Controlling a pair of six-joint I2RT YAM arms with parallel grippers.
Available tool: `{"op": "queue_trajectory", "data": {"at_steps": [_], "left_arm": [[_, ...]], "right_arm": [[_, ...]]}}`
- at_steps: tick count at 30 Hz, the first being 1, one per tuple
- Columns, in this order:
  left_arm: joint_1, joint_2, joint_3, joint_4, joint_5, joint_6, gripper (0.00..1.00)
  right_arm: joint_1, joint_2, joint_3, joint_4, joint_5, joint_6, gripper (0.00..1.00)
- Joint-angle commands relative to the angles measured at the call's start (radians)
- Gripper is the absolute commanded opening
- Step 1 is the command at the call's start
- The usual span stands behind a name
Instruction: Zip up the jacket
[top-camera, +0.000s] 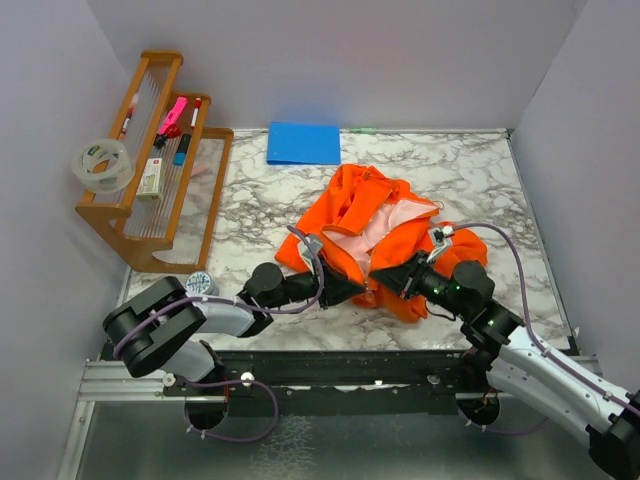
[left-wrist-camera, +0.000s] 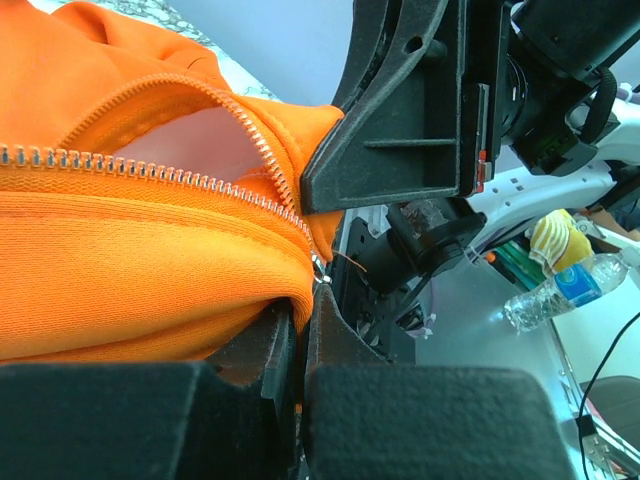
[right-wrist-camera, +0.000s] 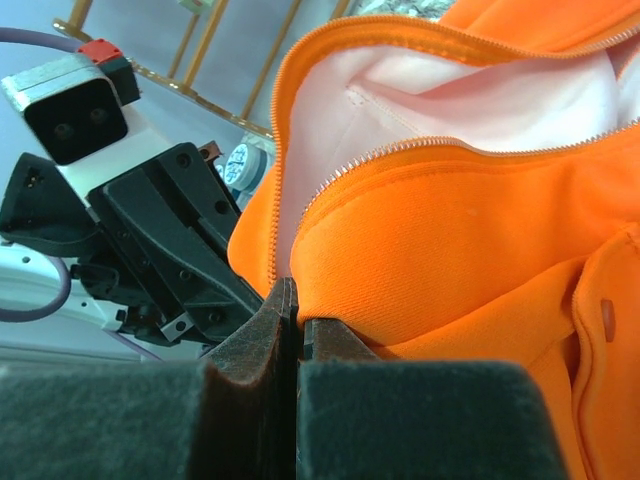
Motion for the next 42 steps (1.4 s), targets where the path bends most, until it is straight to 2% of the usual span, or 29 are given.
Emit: {"op": "queue_trajectory", "data": {"at_steps": [1, 6, 15, 21, 38, 42], "left_arm": [[-0.028, 0.035, -0.010, -0.088, 0.042, 0.038, 0.00], [-0.031, 0.062, -0.003, -0.126, 0.034, 0.065, 0.00], [-0.042, 0.159, -0.009, -0.172, 0.022, 0.081, 0.00], [-0.056, 0.196, -0.036, -0.171, 0.012, 0.078, 0.00], [-0.062, 0.204, -0.116, -0.183, -0.013, 0.059, 0.00], [-0.062, 0.208, -0.103, -0.217, -0.041, 0.054, 0.00]], "right_arm": [[-0.005, 0.010, 0.018, 0.005, 0.136, 0.008, 0.00], [-0.005, 0.041, -0.010, 0.028, 0.158, 0.046, 0.00], [-0.005, 0.071, -0.036, -0.036, 0.209, 0.058, 0.00], [-0.005, 0.128, -0.050, -0.067, 0.196, 0.049, 0.01], [-0.005, 0.261, -0.045, 0.006, 0.107, -0.028, 0.01], [-0.005, 0.227, -0.001, -0.099, 0.076, -0.118, 0.14]]}}
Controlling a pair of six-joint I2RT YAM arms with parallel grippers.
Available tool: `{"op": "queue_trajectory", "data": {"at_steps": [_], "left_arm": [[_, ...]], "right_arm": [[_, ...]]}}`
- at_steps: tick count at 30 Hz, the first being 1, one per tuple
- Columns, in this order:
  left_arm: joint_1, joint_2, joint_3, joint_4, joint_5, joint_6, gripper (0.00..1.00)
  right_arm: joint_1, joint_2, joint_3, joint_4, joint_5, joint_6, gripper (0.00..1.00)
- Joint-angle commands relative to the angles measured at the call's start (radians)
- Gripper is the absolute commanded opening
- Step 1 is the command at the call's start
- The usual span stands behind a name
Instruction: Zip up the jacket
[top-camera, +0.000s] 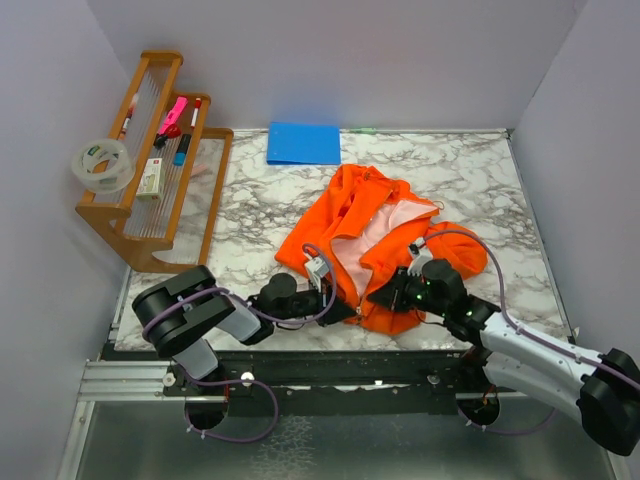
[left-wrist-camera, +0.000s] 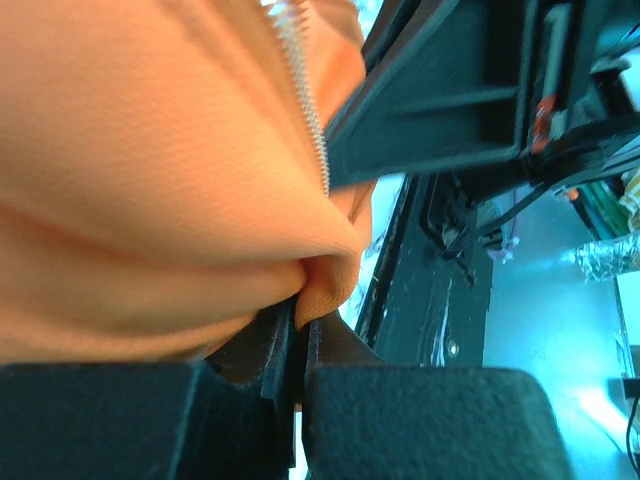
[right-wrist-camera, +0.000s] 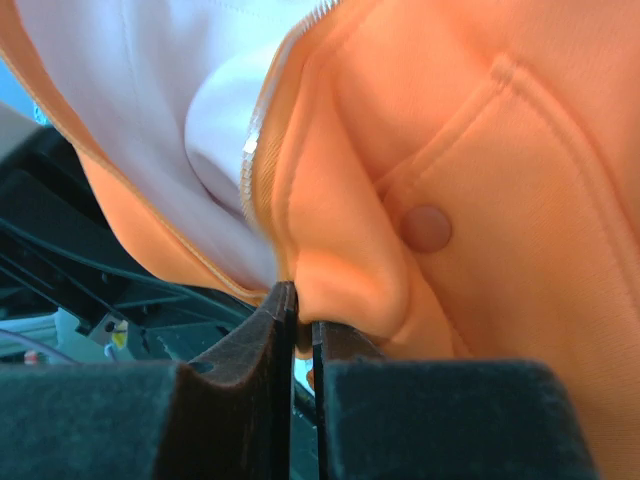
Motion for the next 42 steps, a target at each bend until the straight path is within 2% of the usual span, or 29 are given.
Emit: {"op": "queue_trajectory", "data": {"at_steps": [1, 8, 12, 14, 18, 21, 25, 27, 31, 38, 41, 42], "left_arm": [[-0.014, 0.035, -0.034, -0.155, 0.020, -0.007, 0.00], [-0.014, 0.083, -0.004, -0.155, 0.024, -0.030, 0.00], [-0.014, 0.080, -0.002, -0.156, 0.036, -0.055, 0.00], [-0.014, 0.077, -0.006, -0.155, 0.044, -0.075, 0.00], [-0.014, 0.064, -0.019, -0.155, 0.047, -0.093, 0.00], [-0.013, 0.042, -0.034, -0.155, 0.033, -0.095, 0.00], [-0.010, 0.018, -0.053, -0.156, 0.015, -0.089, 0.00], [-0.009, 0.018, -0.060, -0.155, 0.011, -0.091, 0.00], [-0.007, 0.027, -0.073, -0.155, 0.004, -0.102, 0.00], [0.007, 0.026, -0.088, -0.171, -0.032, -0.123, 0.00], [0.011, 0.051, -0.066, -0.202, -0.029, -0.115, 0.00], [0.012, 0.065, -0.057, -0.212, -0.024, -0.115, 0.00]], "right_arm": [[-0.022, -0.058, 0.069, -0.068, 0.070, -0.132, 0.18], [-0.021, -0.211, 0.139, -0.245, 0.100, -0.222, 0.42], [-0.022, -0.203, 0.204, -0.272, 0.135, -0.322, 0.44], [-0.022, -0.175, 0.233, -0.264, 0.098, -0.427, 0.55], [-0.020, -0.085, 0.262, -0.228, -0.043, -0.555, 0.70], [-0.015, -0.025, 0.278, -0.205, -0.115, -0.612, 0.73], [0.002, 0.043, 0.318, -0.213, -0.083, -0.703, 0.73], [0.002, 0.105, 0.358, -0.240, -0.026, -0.682, 0.72], [0.002, 0.249, 0.424, -0.276, 0.118, -0.468, 0.71], [0.002, 0.507, 0.475, -0.275, 0.174, -0.212, 0.67], [0.002, 0.593, 0.487, -0.265, 0.244, -0.167, 0.66], [0.002, 0.619, 0.496, -0.260, 0.271, -0.159, 0.63]]}}
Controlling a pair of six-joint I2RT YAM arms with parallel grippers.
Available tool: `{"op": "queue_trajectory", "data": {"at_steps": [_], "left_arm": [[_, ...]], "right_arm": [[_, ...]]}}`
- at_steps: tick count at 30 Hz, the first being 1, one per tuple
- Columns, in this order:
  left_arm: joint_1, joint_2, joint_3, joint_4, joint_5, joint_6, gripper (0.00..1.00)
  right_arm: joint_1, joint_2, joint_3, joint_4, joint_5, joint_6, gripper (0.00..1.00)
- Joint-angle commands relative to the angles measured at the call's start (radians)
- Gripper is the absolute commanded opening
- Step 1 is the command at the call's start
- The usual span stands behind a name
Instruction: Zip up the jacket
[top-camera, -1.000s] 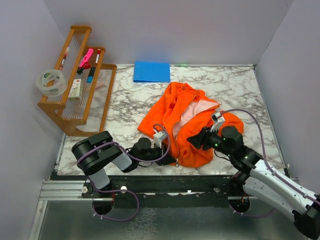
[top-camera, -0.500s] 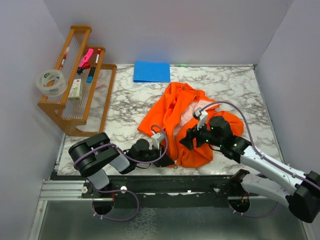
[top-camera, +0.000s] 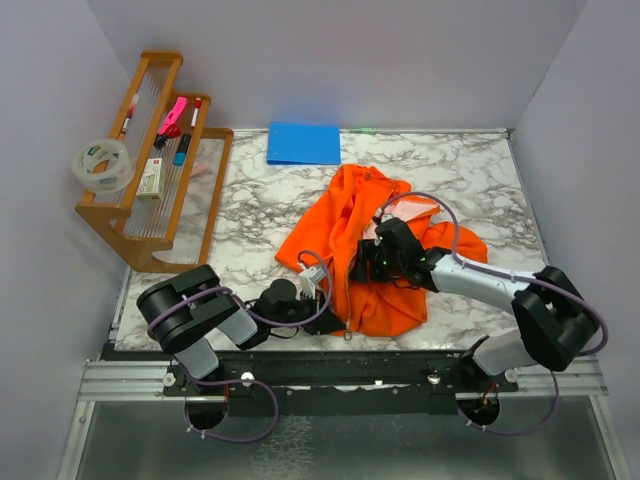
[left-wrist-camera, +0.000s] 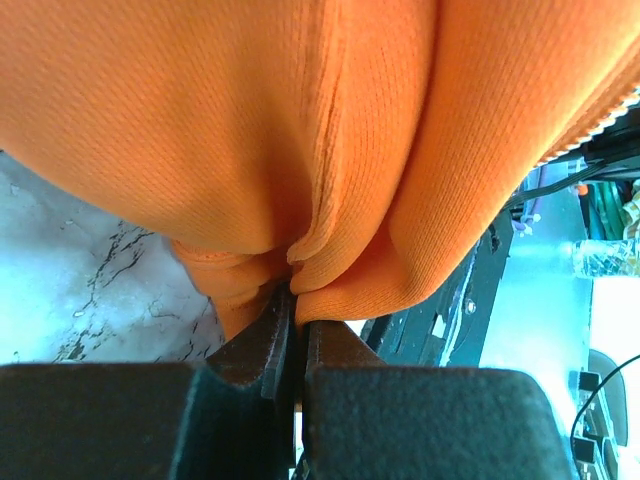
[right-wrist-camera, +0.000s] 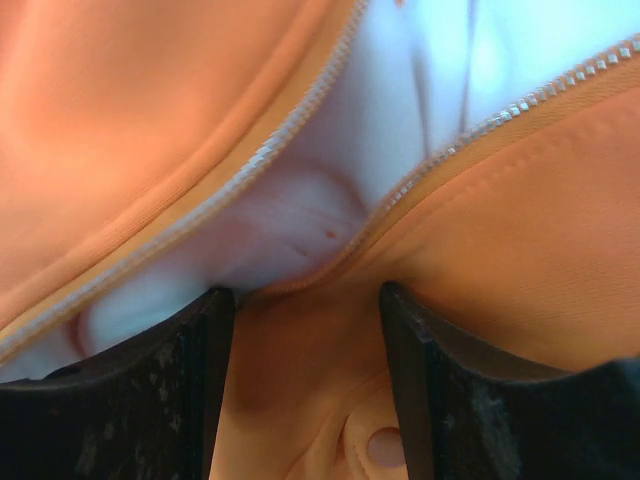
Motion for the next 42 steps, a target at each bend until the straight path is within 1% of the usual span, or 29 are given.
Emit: {"op": "queue_trajectory", "data": {"at_steps": [1, 2, 4, 5, 7, 8, 13, 16, 20, 23, 26, 30, 33, 37, 41, 42], "left_arm": [[0.007, 0.053, 0.014, -0.103, -0.016, 0.007, 0.00], [0.007, 0.065, 0.020, -0.103, -0.013, 0.004, 0.00], [0.010, 0.088, 0.031, -0.104, -0.011, 0.000, 0.00], [0.015, 0.098, 0.036, -0.104, -0.012, 0.000, 0.00], [0.029, 0.120, 0.054, -0.105, -0.011, 0.005, 0.00], [0.040, 0.140, 0.069, -0.107, -0.002, 0.011, 0.00], [0.123, 0.249, 0.208, -0.132, 0.079, 0.044, 0.00], [0.176, 0.311, 0.313, -0.157, 0.142, 0.062, 0.00], [0.203, 0.348, 0.445, -0.264, 0.159, 0.116, 0.00], [0.211, 0.344, 0.505, -0.352, 0.158, 0.151, 0.00], [0.215, 0.322, 0.526, -0.418, 0.144, 0.183, 0.00], [0.214, 0.302, 0.535, -0.502, 0.142, 0.222, 0.00], [0.215, 0.285, 0.526, -0.548, 0.143, 0.238, 0.00], [0.214, 0.253, 0.493, -0.563, 0.147, 0.240, 0.00], [0.214, 0.227, 0.478, -0.569, 0.159, 0.236, 0.00], [0.214, 0.224, 0.478, -0.570, 0.162, 0.233, 0.00]], "right_arm": [[0.004, 0.100, 0.048, -0.021, 0.171, 0.119, 0.58], [0.003, 0.122, 0.064, -0.017, 0.195, 0.121, 0.53], [0.003, 0.151, 0.095, 0.000, 0.265, 0.122, 0.38], [0.001, 0.161, 0.110, 0.011, 0.292, 0.120, 0.28], [-0.008, 0.176, 0.128, 0.042, 0.331, 0.120, 0.04], [-0.016, 0.184, 0.142, 0.056, 0.341, 0.117, 0.01], [-0.091, 0.246, 0.227, 0.109, 0.375, 0.070, 0.01], [-0.166, 0.283, 0.276, 0.156, 0.342, 0.030, 0.01], [-0.242, 0.319, 0.341, 0.226, 0.260, -0.061, 0.01], [-0.257, 0.305, 0.378, 0.236, 0.231, -0.137, 0.01], [-0.263, 0.255, 0.373, 0.251, 0.202, -0.184, 0.01], [-0.266, 0.172, 0.327, 0.281, 0.148, -0.201, 0.01], [-0.266, 0.120, 0.302, 0.275, 0.185, -0.184, 0.01], [-0.266, 0.062, 0.279, 0.280, 0.218, -0.178, 0.01], [-0.266, 0.040, 0.280, 0.265, 0.134, -0.188, 0.01], [-0.266, 0.037, 0.279, 0.258, 0.102, -0.191, 0.03]]}}
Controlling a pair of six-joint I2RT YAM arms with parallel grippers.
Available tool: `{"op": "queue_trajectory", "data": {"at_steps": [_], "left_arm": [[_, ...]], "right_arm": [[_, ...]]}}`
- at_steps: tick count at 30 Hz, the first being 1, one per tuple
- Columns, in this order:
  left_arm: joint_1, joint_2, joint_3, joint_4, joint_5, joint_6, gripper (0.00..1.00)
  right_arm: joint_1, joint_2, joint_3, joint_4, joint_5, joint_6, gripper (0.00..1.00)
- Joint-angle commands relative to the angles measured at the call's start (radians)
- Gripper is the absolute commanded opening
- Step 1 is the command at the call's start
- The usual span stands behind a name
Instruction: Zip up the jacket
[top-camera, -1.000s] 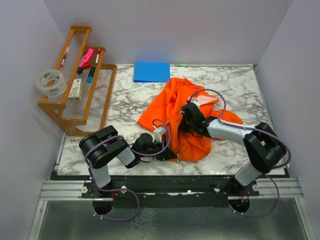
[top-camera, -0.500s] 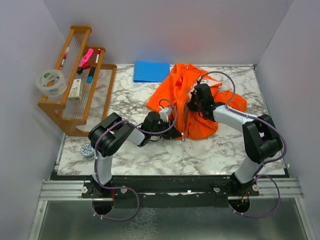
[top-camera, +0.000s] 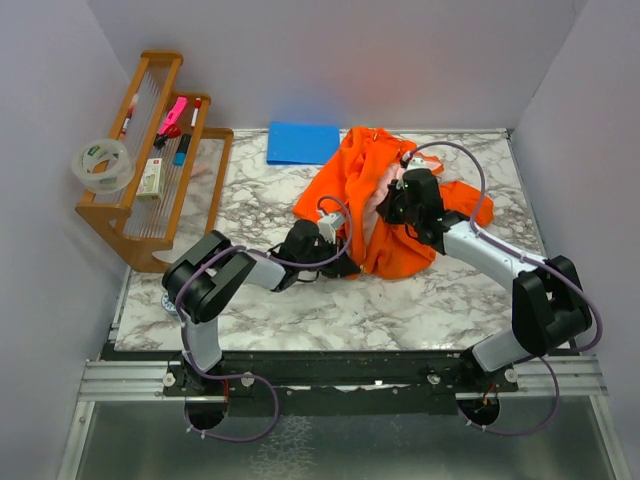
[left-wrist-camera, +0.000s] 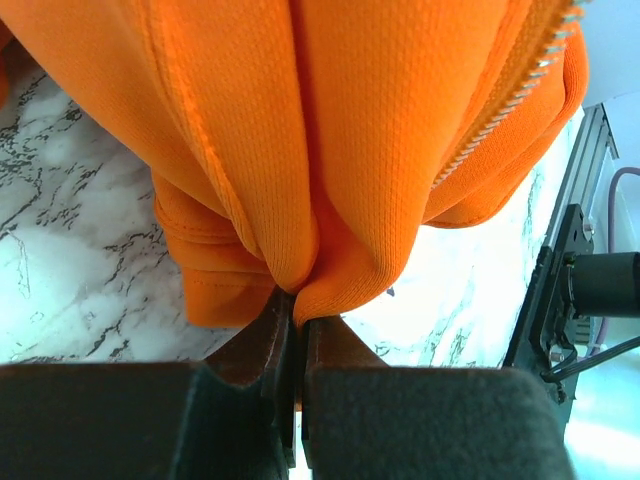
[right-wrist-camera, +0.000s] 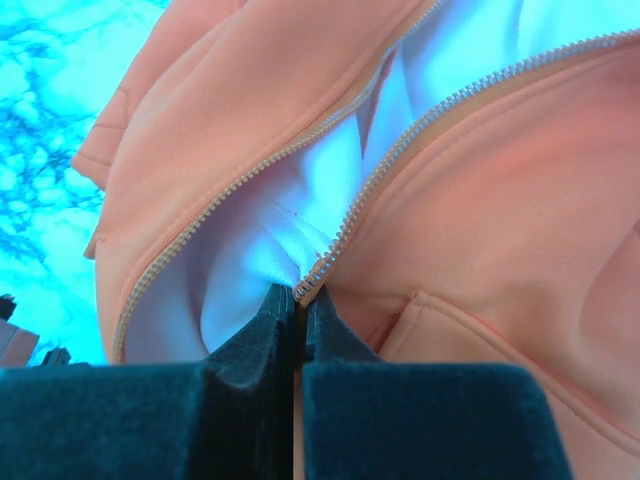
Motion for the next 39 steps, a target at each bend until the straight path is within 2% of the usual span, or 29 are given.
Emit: {"op": "queue_trajectory", "data": {"at_steps": [1, 6, 10, 12, 18, 23, 28, 32, 39], "left_arm": [[-0.010, -0.009, -0.058, -0.194, 0.057, 0.023, 0.00], [-0.012, -0.029, -0.049, -0.194, 0.082, 0.010, 0.00], [-0.012, -0.042, -0.051, -0.196, 0.103, -0.004, 0.00], [-0.012, -0.046, -0.051, -0.196, 0.115, -0.013, 0.00], [-0.015, -0.093, -0.058, -0.195, 0.163, -0.053, 0.00], [-0.015, -0.162, -0.056, -0.195, 0.179, -0.088, 0.00], [-0.014, -0.198, -0.045, -0.194, 0.176, -0.118, 0.00], [-0.015, -0.206, -0.034, -0.193, 0.175, -0.138, 0.00], [-0.014, -0.218, -0.013, -0.188, 0.169, -0.174, 0.00]], "right_arm": [[-0.015, -0.069, 0.027, 0.122, -0.060, -0.024, 0.07], [-0.015, -0.154, -0.036, 0.082, -0.087, -0.042, 0.41], [-0.015, -0.272, -0.093, 0.024, -0.069, -0.097, 0.51], [-0.015, -0.339, -0.126, 0.007, -0.082, -0.149, 0.52], [-0.011, -0.553, -0.270, 0.081, -0.399, -0.405, 0.56], [0.054, -0.675, -0.402, 0.129, -0.513, -0.639, 0.57], [0.111, -0.774, -0.483, 0.019, -0.624, -0.968, 0.56], [0.157, -0.814, -0.548, -0.076, -0.652, -1.179, 0.54], [0.239, -0.774, -0.603, -0.018, -0.620, -1.285, 0.52]]}}
